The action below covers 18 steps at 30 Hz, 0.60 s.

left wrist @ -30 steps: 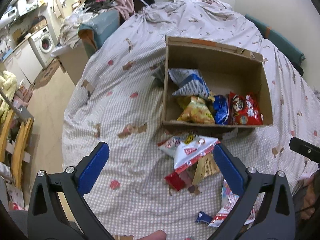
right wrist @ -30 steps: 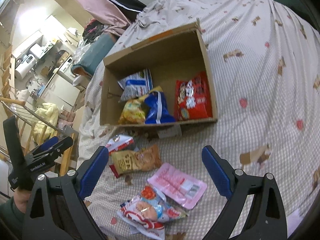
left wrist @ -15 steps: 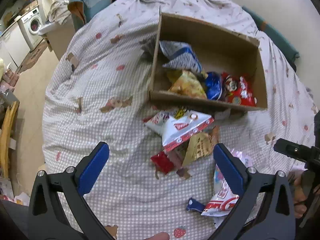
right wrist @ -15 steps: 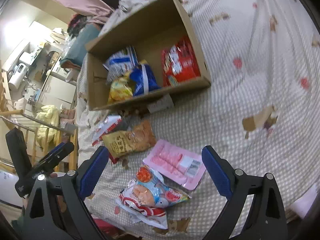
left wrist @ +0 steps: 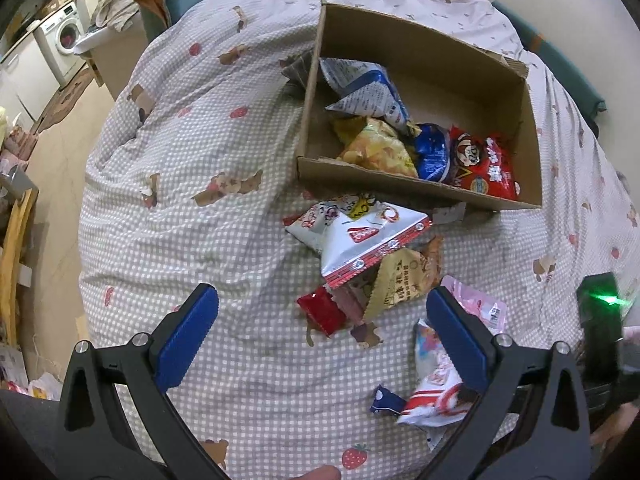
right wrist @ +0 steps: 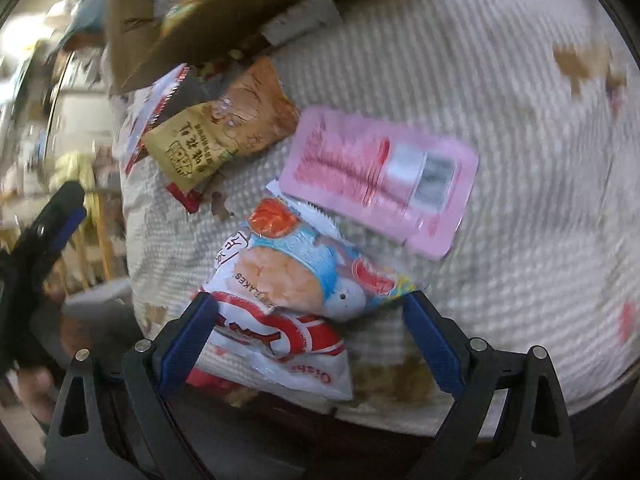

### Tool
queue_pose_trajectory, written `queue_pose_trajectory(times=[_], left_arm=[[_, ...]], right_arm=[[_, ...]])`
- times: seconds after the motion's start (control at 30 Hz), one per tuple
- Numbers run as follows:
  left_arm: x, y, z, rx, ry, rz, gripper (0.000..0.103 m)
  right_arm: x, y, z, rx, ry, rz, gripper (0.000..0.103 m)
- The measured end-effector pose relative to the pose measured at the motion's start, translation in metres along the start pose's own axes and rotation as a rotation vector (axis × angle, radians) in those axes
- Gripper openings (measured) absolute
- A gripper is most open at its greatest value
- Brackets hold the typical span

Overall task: Organize snacks
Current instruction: 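Lift the stick packet with the left gripper while the right lifts the cartoon bag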

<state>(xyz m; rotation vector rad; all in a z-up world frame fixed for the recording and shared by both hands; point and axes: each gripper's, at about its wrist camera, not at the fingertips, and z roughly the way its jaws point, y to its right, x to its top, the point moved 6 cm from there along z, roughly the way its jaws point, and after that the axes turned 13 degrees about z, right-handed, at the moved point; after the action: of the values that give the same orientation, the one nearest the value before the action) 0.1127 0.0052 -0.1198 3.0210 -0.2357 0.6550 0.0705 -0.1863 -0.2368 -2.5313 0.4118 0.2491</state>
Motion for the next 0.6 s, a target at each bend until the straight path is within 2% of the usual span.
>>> queue_pose_trajectory(times=[0.17, 0.27, 0.3, 0.33, 0.37, 0.4, 0.47, 0.6], left_arm=[[0.003, 0.004, -0.004, -0.007, 0.011, 0.009, 0.103], [0.002, 0.002, -0.008, -0.017, 0.016, 0.004, 0.103], [0.001, 0.002, -0.010, -0.019, 0.018, 0.002, 0.103], [0.001, 0.000, -0.011, -0.021, 0.020, -0.001, 0.103], [0.000, -0.001, -0.013, -0.024, 0.023, -0.006, 0.103], [0.000, -0.003, -0.014, -0.025, 0.024, -0.012, 0.103], [0.000, -0.007, -0.016, -0.028, 0.026, -0.028, 0.103], [-0.004, -0.012, -0.018, -0.024, 0.014, -0.057, 0.103]], right_arm=[[0.003, -0.006, 0.026, -0.014, 0.016, 0.080, 0.100], [0.003, -0.014, 0.026, -0.018, 0.064, 0.061, 0.099], [0.001, -0.017, 0.025, -0.018, 0.071, 0.045, 0.086], [-0.002, -0.020, 0.023, -0.027, 0.072, 0.024, 0.078], [-0.005, -0.023, 0.023, -0.027, 0.074, 0.018, 0.076], [-0.007, -0.025, 0.020, -0.013, 0.069, 0.007, 0.065], [-0.010, -0.027, 0.012, 0.002, 0.069, -0.010, 0.062], [-0.010, -0.034, -0.026, 0.095, 0.104, -0.043, 0.058]])
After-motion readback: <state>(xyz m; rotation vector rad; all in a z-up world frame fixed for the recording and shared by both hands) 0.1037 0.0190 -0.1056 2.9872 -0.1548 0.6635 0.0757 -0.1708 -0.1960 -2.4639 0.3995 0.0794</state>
